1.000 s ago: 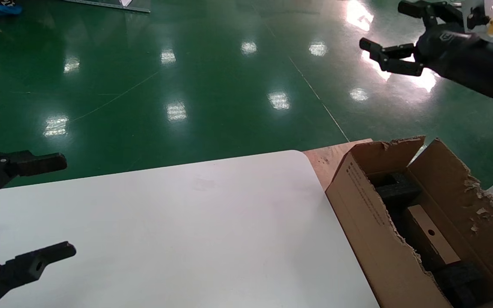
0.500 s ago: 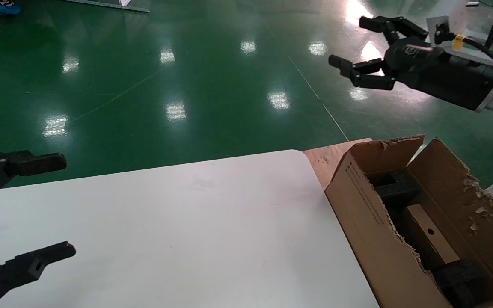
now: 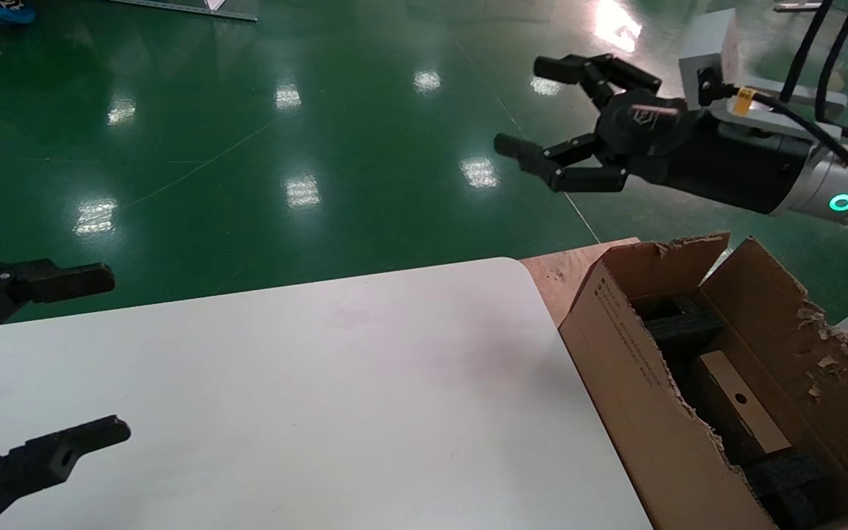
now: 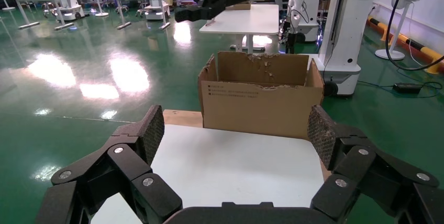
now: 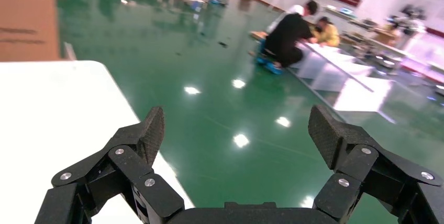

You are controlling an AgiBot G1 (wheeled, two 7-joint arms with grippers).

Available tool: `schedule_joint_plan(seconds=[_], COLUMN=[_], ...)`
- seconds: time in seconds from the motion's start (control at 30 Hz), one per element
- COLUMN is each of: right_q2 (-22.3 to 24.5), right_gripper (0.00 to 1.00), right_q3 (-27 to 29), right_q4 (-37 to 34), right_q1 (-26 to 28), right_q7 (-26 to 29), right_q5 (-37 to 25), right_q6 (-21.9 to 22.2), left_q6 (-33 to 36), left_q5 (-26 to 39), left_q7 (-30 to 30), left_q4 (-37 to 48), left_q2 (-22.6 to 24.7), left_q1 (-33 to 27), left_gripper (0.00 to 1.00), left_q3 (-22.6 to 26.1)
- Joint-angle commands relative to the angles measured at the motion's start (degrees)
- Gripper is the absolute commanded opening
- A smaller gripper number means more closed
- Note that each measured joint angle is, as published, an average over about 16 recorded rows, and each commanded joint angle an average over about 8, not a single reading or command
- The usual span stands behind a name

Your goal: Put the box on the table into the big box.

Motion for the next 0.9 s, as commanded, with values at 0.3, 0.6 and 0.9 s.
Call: schedule_joint_plan(seconds=[0.3,0.6,0.9], right_q2=[1.0,1.9,2.5], right_gripper=[1.0,1.0,1.0], right_q3=[3.7,7.1,9.5], right_q4=[19.6,37.3,50.2], right_q1=[-10.2,-19.4,-26.0], right_q7=[11.0,21.0,28.0], right_q5=[3.2,6.1,8.2], right_q6=[1.0,1.9,2.5], left_q6=[0.0,0.0,0.0], left_q5=[0.0,0.0,0.0], left_q7=[0.0,0.0,0.0], left_q4=[0.0,0.0,0.0], left_q2=[0.0,0.0,0.0], left_q1=[0.0,0.0,0.0], left_gripper=[1.0,1.0,1.0], left_q3=[0.0,0.0,0.0])
